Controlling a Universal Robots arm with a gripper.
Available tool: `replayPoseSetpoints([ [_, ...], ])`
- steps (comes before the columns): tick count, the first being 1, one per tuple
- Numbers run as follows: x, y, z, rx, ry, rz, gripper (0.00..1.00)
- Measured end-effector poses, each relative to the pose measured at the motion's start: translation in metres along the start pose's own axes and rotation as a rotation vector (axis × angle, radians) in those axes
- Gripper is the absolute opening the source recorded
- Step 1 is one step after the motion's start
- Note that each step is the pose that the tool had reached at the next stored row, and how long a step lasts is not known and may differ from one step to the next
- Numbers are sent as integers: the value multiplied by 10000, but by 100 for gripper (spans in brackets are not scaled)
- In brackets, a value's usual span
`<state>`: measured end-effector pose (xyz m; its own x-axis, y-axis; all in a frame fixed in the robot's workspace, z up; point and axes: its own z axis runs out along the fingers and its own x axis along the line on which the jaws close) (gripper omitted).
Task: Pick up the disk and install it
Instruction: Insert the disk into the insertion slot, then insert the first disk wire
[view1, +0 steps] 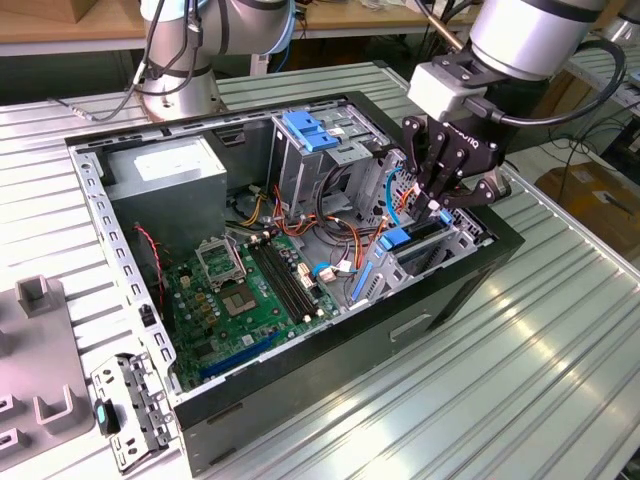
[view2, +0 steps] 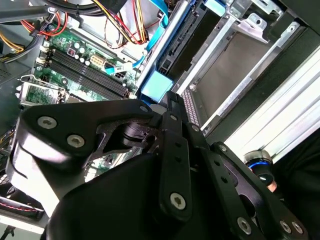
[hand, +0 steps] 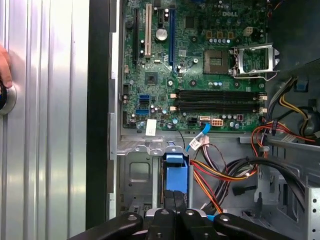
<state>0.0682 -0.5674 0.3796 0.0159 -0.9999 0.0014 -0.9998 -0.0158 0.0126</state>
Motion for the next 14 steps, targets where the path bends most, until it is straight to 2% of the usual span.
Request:
replayPoseSetpoints([
  [11, 0, -1, 16, 0, 7, 0, 11],
  [14, 0, -17, 16, 0, 16, 0, 11],
])
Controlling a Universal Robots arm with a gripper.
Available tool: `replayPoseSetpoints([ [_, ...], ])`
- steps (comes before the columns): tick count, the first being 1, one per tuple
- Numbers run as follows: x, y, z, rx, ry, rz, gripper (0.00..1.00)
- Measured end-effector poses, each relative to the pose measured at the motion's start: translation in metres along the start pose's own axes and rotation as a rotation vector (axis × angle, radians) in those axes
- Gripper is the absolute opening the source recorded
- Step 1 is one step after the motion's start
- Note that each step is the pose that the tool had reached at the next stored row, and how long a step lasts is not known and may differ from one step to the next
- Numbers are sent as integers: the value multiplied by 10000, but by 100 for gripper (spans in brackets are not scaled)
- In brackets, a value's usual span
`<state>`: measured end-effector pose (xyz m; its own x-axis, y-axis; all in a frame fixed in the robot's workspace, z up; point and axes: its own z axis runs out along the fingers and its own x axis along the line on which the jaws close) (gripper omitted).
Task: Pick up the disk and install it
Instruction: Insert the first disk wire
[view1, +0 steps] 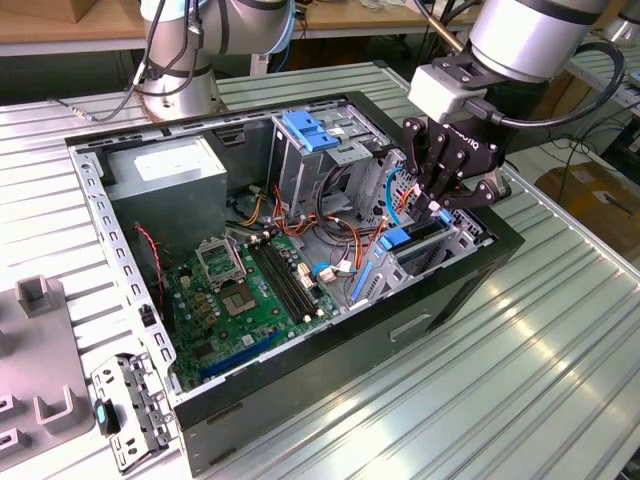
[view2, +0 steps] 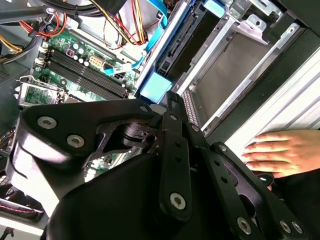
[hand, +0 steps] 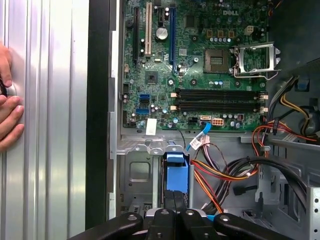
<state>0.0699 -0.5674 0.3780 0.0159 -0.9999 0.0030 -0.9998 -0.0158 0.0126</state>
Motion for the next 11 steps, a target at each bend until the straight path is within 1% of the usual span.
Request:
replayPoseSetpoints([
  [4, 2, -59, 3, 0, 20, 1, 11],
  [5, 2, -102, 4, 0, 27, 1, 11],
  [7, 2, -136, 5, 0, 31, -28, 11],
  [9, 3, -139, 5, 0, 32, -179, 11],
  [11, 3, -142, 5, 2, 37, -509, 11],
])
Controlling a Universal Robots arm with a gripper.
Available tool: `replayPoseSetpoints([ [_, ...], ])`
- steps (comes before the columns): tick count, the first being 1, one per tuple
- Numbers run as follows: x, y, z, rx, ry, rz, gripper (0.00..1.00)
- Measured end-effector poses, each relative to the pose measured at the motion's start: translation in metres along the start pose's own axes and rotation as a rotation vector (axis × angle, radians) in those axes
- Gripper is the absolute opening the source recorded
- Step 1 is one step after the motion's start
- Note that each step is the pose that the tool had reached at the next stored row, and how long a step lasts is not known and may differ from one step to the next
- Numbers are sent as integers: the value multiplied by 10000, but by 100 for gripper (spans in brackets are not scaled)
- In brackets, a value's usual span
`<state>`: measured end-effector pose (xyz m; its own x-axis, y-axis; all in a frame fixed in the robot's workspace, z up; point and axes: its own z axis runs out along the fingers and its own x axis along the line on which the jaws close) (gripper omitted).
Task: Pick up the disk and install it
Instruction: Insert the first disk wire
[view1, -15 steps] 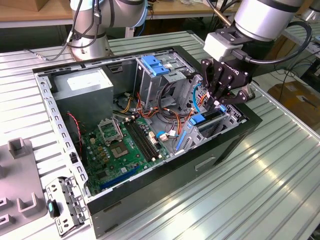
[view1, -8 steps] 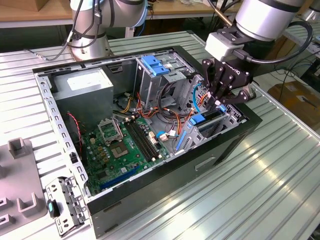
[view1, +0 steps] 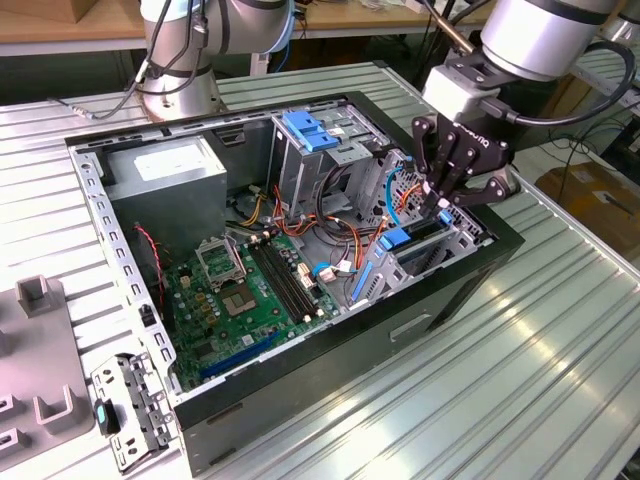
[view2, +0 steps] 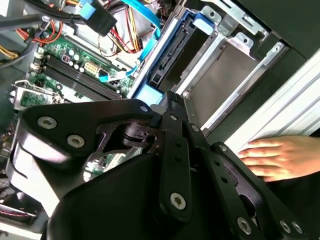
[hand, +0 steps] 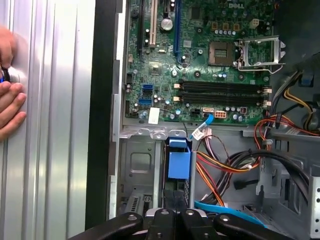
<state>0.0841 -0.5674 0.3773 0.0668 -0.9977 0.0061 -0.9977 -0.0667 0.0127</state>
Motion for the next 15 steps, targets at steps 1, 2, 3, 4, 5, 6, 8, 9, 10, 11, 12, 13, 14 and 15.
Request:
replayPoseSetpoints([
  [1, 0, 0, 0, 1, 0, -147, 11],
  [2, 1, -1, -3, 1, 0, -241, 11],
  [3, 0, -1, -12, 2, -2, -318, 11],
  [4, 0, -2, -23, 3, -3, -358, 11],
  [5, 0, -6, -29, 3, -3, -431, 11],
  [6, 1, -19, -30, 4, -1, -494, 11],
  [8, 5, -85, -31, 4, 1, -540, 11],
  [9, 6, -117, -31, 4, 0, -550, 11],
  [10, 6, -165, -32, 4, 1, -567, 11],
  [11, 6, -206, -31, 4, 0, -576, 11],
  [12, 6, -241, -30, 4, 0, -583, 11],
  [13, 4, -285, -27, 4, -1, -592, 11],
  [14, 3, -333, -25, 4, 1, -601, 11],
  [15, 1, -396, -20, 4, 1, -619, 11],
])
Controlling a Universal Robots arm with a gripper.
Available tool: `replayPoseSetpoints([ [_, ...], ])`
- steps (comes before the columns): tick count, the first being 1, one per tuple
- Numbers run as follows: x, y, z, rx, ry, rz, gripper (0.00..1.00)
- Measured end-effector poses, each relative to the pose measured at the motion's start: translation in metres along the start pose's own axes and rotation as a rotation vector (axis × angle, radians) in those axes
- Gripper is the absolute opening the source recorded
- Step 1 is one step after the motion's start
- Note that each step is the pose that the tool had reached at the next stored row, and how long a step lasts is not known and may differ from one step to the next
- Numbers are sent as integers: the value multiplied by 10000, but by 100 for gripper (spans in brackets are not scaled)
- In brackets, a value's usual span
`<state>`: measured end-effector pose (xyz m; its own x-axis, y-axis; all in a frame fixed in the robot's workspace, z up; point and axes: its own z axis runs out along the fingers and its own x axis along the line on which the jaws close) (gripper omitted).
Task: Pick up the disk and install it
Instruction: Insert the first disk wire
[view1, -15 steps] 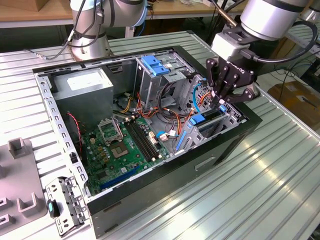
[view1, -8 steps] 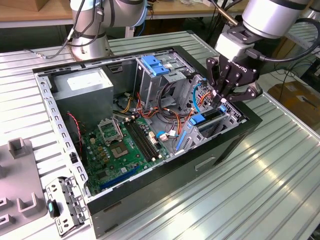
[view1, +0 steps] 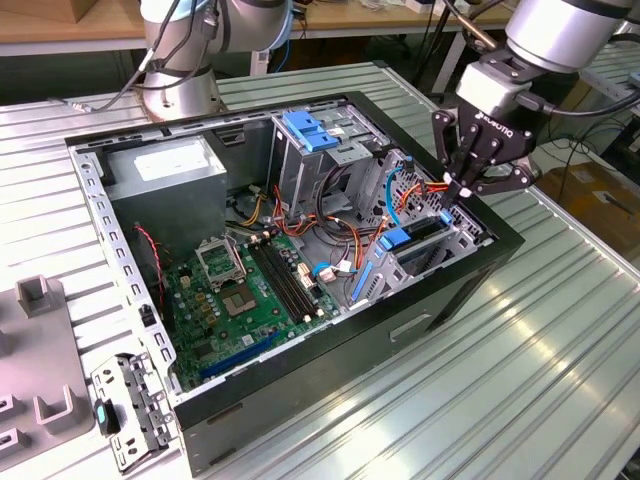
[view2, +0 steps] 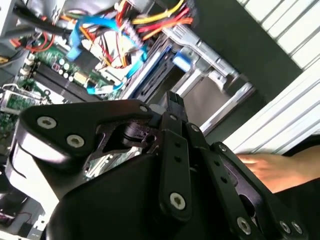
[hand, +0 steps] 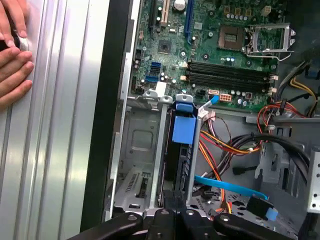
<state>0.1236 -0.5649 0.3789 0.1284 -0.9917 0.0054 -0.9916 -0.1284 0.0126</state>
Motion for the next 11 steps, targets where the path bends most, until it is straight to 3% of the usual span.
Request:
replayPoseSetpoints([
  [2, -2, -56, 2, 0, 4, -40, 11],
  [5, -1, -62, 2, 1, 6, -332, 11],
  [8, -1, -63, -18, 2, 19, -1269, 11],
  [11, -1, -63, -53, -4, 24, -1805, 11],
])
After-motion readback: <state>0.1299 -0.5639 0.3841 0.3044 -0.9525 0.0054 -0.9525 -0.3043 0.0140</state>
